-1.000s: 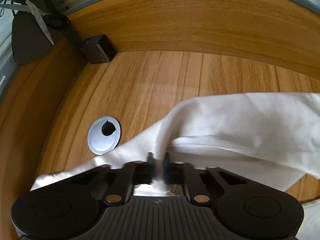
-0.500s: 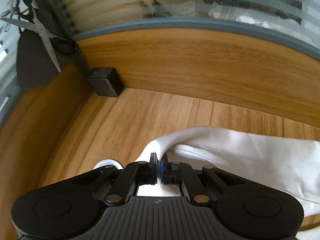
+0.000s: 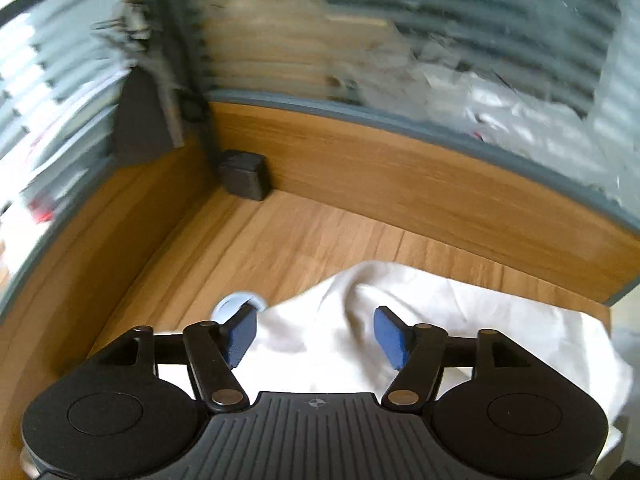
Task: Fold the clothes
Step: 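Open both tools and move them over the shirt front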
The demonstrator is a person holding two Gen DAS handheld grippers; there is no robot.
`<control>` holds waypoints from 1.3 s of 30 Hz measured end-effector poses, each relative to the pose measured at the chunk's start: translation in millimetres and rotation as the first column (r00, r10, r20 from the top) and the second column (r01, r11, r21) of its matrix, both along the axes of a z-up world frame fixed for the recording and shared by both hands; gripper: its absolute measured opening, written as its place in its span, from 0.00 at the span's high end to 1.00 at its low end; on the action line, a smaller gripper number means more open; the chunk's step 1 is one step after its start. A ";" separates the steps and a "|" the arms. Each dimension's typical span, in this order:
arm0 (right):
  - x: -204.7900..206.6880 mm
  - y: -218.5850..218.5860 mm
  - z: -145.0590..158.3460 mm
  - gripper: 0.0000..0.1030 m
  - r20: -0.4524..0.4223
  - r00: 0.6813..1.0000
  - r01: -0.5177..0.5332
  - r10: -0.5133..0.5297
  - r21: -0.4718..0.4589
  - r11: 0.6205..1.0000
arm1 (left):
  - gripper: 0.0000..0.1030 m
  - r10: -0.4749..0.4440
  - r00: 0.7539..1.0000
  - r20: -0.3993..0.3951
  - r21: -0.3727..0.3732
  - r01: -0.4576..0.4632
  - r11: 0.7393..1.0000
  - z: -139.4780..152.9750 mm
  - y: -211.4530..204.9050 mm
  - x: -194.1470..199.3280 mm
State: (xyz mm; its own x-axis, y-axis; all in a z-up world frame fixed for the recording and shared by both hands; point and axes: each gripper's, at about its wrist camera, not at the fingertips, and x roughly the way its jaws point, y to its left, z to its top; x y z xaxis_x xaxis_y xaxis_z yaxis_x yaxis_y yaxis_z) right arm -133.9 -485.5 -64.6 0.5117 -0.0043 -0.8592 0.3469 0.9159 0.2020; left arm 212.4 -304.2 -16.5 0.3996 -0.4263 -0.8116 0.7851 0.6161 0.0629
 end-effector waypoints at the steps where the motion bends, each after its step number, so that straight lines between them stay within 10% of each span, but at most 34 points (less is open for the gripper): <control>1: 3.1 2.4 5.2 0.47 0.010 1.000 -0.025 0.025 -0.008 1.000 | 0.31 0.023 1.000 0.002 -0.011 -0.023 1.000 5.7 14.3 -3.5; 6: 24.5 20.7 22.0 0.44 0.040 0.983 -0.177 0.178 -0.029 0.984 | 0.27 0.183 0.983 0.008 -0.039 -0.183 0.982 22.2 92.3 -24.6; 11: 51.4 42.9 28.7 0.44 0.062 0.933 -0.356 0.356 0.004 0.934 | 0.26 0.401 0.916 0.003 -0.019 -0.401 0.916 20.2 171.4 -58.8; 27: 187.3 151.8 -0.8 0.58 0.106 0.713 -0.700 0.693 0.177 0.692 | 0.24 0.853 0.506 -0.130 0.037 -0.857 0.514 -30.7 304.9 -215.1; 39: 286.9 253.7 -54.8 0.77 0.033 0.622 -0.764 0.782 0.244 0.597 | 0.18 0.954 0.277 -0.119 -0.003 -0.960 0.279 -22.8 346.6 -286.2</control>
